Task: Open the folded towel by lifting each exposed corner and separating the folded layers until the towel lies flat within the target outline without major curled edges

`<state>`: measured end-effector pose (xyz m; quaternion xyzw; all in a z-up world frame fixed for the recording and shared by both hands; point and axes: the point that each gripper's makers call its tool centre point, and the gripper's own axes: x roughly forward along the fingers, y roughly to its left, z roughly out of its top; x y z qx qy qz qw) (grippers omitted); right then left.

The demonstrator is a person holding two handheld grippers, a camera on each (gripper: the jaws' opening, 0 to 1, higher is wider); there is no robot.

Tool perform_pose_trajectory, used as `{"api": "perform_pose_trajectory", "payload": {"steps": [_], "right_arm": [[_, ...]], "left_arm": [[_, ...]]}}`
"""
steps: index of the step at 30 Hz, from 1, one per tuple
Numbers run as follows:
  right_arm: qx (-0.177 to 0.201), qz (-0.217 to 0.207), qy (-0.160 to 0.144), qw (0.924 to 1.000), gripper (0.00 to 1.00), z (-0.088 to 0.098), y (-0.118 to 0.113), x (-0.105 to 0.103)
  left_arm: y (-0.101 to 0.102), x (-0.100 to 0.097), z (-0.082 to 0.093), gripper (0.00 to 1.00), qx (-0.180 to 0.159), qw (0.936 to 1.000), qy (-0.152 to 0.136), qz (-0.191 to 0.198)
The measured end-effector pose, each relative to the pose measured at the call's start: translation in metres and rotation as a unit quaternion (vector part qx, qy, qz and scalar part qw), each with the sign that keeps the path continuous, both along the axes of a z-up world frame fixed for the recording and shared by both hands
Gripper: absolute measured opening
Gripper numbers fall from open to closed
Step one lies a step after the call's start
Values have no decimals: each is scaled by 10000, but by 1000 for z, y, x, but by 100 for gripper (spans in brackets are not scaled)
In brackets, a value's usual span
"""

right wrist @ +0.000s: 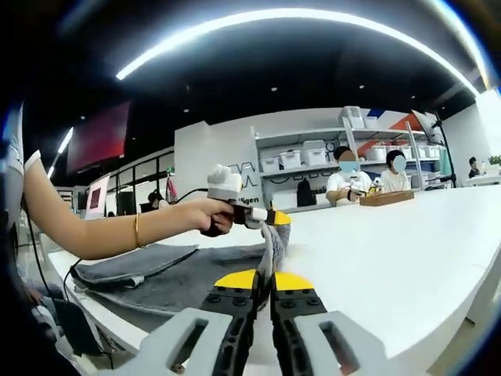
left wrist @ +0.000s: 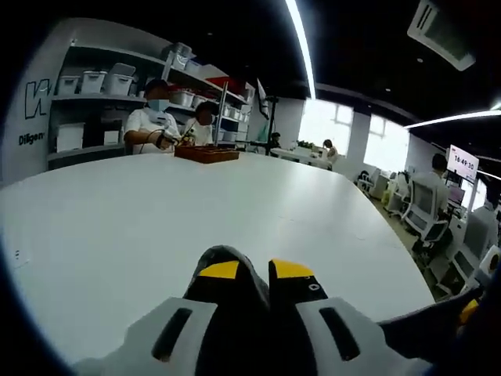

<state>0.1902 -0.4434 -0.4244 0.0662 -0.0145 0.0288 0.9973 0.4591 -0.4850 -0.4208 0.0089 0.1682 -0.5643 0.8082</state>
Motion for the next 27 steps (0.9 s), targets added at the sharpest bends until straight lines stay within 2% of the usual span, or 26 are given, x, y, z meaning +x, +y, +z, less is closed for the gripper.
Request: {"api": "perform_pose_trajectory", "payload": {"steps": [6,9,10,14,21,24,27], "right_arm": [[-168,-295,14,9994,5,3,-13,-4],[-108,-362,30,9993,8,5,-17,-5],[-39,-467,88,9989,10,4,-22,-5],[-206,-814,34,9965,13,6,-39,-12],[-227,-882,-107,9958,1,11,-48,-16],[-293,-825,-120,9961,0,13,-45,-14],[-963,-855,83,9916,0,11,-41,-10]], "left_arm": [[0,0,-1,28,93,9999,39,53],[-1,0,-2,36,115,9999,81,91],[-1,0,-2,36,125,9998,76,99],[-3,1,-3,34,148,9999,34,73],[-3,3,-6,32,172,9998,-12,123],[0,8,-8,33,219,9994,-65,266],[3,16,-10,32,194,9989,-92,408]]}}
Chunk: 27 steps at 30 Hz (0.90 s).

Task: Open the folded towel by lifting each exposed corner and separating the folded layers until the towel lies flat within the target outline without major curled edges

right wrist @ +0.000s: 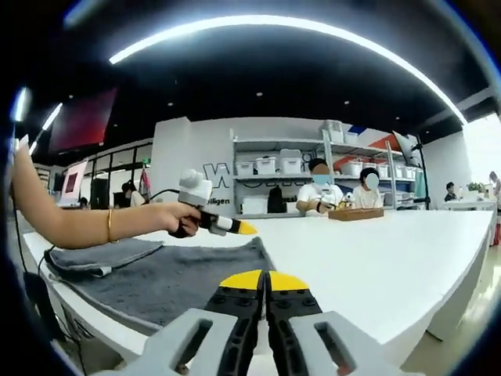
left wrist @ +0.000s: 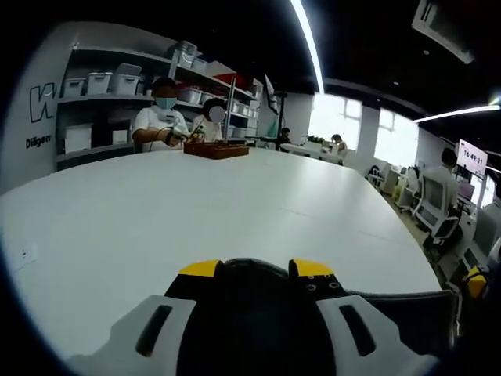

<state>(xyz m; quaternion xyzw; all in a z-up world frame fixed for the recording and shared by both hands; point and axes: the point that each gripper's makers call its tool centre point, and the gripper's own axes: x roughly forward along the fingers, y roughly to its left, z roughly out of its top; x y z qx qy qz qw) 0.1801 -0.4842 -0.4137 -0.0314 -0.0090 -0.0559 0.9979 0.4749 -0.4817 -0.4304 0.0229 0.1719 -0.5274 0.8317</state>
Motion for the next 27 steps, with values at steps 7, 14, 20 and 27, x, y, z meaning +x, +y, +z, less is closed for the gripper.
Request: {"api": "perform_pose_trajectory", "payload": {"steps": [7,14,20,27], "right_arm": [[-400,257,168,9987,0,-2,17,11],[-532,365,514,9966,0,-20,19,21],[-552,215,904,9941,0,-38,6,19],[-530,167,1042,9930,0,-47,0,20]], "left_arm": [[0,6,-4,27,47,9999,-115,39],[-7,8,-14,22,156,9998,-146,-25],[-15,12,-22,19,176,9998,-97,2],[-27,12,-32,19,245,9997,-55,-32]]}}
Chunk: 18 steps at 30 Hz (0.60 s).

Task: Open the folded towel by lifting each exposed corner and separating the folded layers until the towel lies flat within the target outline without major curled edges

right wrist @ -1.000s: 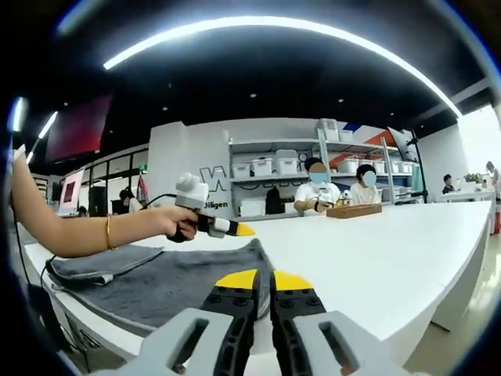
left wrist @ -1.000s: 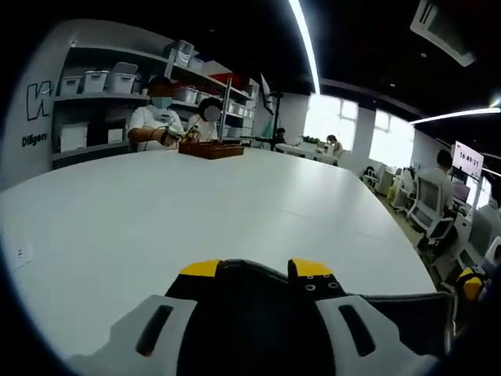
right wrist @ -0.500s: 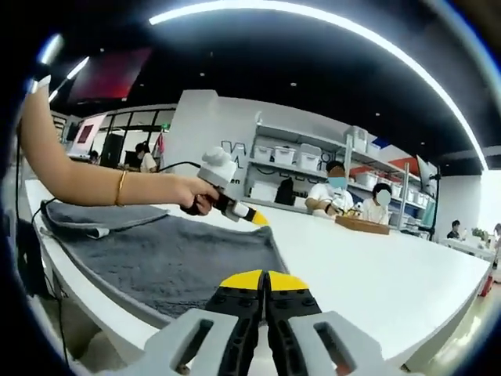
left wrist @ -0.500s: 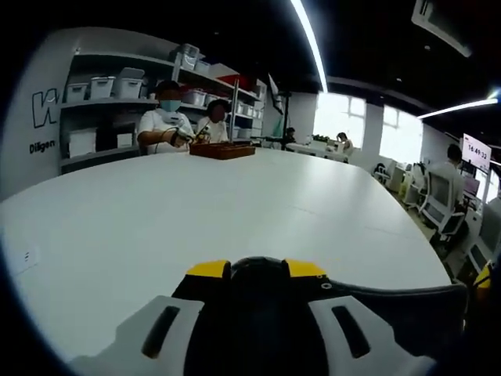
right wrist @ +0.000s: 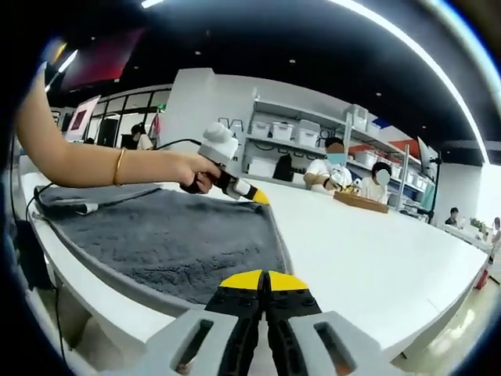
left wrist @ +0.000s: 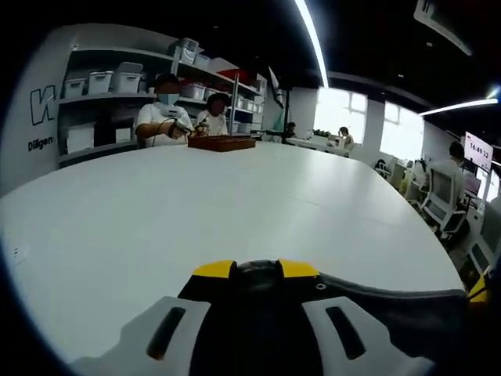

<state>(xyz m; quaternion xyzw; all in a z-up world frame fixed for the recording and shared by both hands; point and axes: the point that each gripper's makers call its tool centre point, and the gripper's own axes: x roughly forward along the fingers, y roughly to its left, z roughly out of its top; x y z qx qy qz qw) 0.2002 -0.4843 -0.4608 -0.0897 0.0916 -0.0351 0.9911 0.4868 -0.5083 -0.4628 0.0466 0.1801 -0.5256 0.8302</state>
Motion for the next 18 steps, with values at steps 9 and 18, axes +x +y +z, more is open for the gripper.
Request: {"api": "perform_pose_trajectory", "payload": {"steps": [9,18], "right_arm": [[145,32,133,9998,0,-10,-4,0],[315,0,157,9994,0,-14,-7,-3]], "left_arm": [[-7,-2,-15,19,172,9998,20,-47],[-7,-3,-15,18,242,9997,-60,-77]]}}
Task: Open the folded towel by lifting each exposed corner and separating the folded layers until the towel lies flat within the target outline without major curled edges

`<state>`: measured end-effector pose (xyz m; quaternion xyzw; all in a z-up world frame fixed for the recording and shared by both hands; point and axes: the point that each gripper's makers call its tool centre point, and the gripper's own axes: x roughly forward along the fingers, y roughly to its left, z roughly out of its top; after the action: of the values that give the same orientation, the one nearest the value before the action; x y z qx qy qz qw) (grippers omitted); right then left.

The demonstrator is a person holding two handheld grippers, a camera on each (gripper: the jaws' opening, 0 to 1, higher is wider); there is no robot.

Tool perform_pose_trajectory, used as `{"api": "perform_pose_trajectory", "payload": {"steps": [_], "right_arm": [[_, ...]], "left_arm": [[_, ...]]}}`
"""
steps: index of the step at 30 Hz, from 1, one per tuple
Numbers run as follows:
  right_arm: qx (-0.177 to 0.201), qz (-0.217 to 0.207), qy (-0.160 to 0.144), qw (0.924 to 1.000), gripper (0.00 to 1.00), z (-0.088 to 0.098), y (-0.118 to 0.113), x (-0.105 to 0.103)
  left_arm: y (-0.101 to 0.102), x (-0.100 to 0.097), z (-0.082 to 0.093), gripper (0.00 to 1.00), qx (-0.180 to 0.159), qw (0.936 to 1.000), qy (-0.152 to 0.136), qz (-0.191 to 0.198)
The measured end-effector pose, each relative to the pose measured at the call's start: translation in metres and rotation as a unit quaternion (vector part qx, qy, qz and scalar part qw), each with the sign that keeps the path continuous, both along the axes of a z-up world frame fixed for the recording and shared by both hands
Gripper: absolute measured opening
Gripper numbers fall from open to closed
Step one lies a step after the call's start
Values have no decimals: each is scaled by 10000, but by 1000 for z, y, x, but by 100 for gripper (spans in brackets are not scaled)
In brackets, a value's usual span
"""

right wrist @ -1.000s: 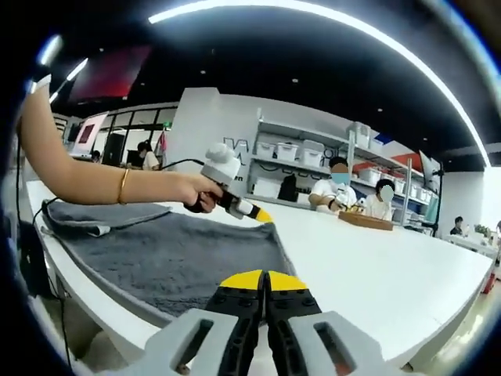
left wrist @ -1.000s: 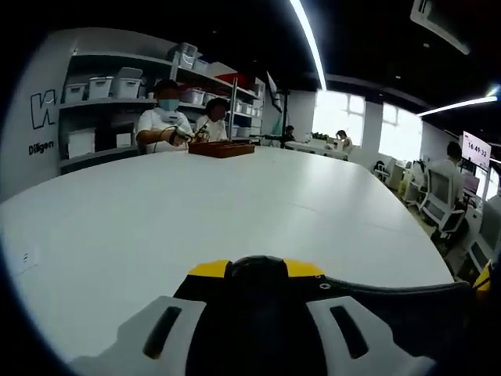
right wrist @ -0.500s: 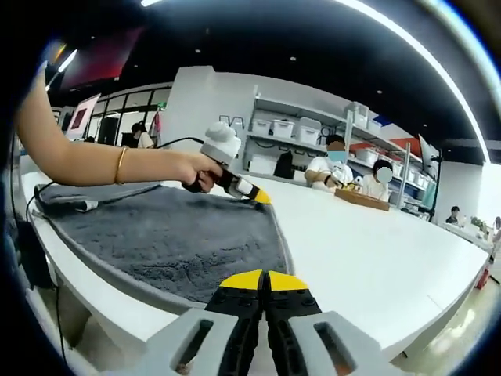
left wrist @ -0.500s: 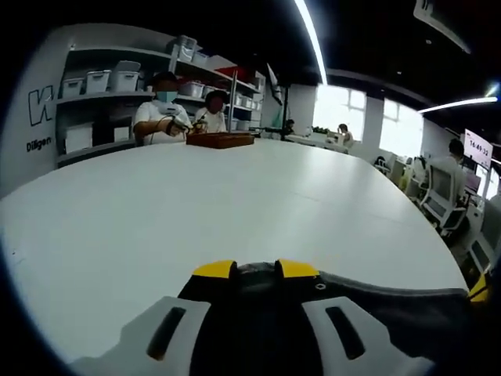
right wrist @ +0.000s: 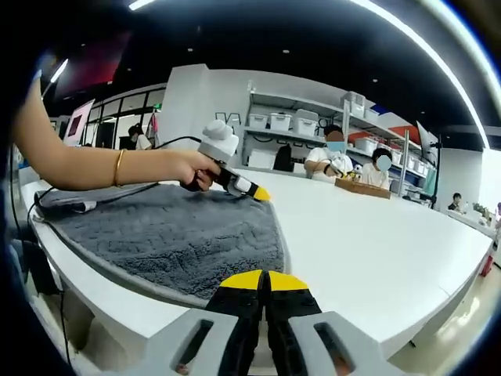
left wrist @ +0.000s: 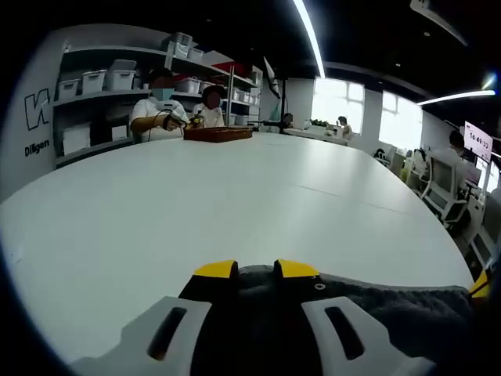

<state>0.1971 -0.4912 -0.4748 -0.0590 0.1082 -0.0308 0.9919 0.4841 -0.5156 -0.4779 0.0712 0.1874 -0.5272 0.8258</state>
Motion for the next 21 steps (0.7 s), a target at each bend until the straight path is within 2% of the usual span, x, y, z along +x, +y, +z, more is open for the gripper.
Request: {"api": "perform_pose_trajectory", "payload": {"steps": [3,5,6,14,19,21], "right_arm": [[-4,-8,10,10000,0,0,1,0],[-17,-8,8,10000,0,1,1,-1],[-29,9,-13,10000,0,3,2,-1],[28,23,-231,9997,0,15,7,-3],[81,-18,-308,9995,0,21,7,-3],[107,-106,-418,9990,3,26,5,-5]], "left_arm": [[0,-1,3,20,-77,9999,152,6],[0,-1,4,20,-69,9999,137,3],[2,0,9,20,-37,10000,25,7],[9,1,18,22,-21,10000,-78,5],[13,0,24,30,-103,9999,-61,46],[16,-1,25,34,-81,9999,-93,82]]}}
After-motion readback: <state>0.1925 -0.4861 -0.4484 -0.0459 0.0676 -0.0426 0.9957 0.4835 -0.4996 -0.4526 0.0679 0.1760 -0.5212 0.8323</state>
